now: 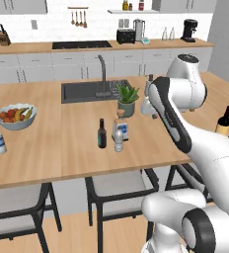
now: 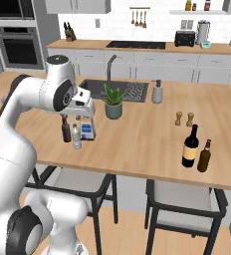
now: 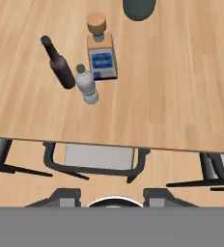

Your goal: Move the plastic bottles in the middle to the plastics group, and the glass bottles in the middle to the glass group.

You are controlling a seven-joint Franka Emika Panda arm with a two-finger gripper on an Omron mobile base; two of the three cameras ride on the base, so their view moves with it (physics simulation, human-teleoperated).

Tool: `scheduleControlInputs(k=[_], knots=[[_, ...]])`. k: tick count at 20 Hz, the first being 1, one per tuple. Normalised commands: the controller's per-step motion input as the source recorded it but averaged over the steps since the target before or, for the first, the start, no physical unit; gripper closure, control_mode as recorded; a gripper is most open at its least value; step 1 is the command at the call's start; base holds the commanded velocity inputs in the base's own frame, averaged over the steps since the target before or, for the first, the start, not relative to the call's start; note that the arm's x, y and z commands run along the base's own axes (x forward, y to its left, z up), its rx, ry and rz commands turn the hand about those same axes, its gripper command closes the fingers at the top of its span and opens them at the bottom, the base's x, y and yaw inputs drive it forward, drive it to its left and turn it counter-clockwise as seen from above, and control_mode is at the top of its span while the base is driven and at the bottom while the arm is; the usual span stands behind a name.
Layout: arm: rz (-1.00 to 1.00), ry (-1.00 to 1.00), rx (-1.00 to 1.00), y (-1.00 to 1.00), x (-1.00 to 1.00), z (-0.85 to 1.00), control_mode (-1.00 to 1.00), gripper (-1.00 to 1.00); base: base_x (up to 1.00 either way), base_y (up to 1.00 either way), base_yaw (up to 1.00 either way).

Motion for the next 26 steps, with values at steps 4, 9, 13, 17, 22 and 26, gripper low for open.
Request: scheduleControlInputs(k=[4,9,13,17,22,26], knots=[[0.04,-0.07,0.0,0.01,-0.21,0.0,-1.0,-1.0,0.0,0.0,0.0],[0.07,-0.18,-0.02,0.44,-0.47,-0.15,-1.0,-1.0,0.0,0.0,0.0],[-0.06,-0.13,-0.1,0.69,-0.2,-0.13,-1.0,-1.0,0.0,0.0,0.0],[-0.24,-0.06,-0.16,0.65,-0.04,-0.08,-1.0,-1.0,0.0,0.0,0.0],[-0.18,0.0,-0.04,0.26,0.0,0.0,-1.0,-1.0,0.0,0.0,0.0],[-0.06,0.06,-0.01,0.01,0.06,0.0,-1.0,-1.0,0.0,0.0,0.0]])
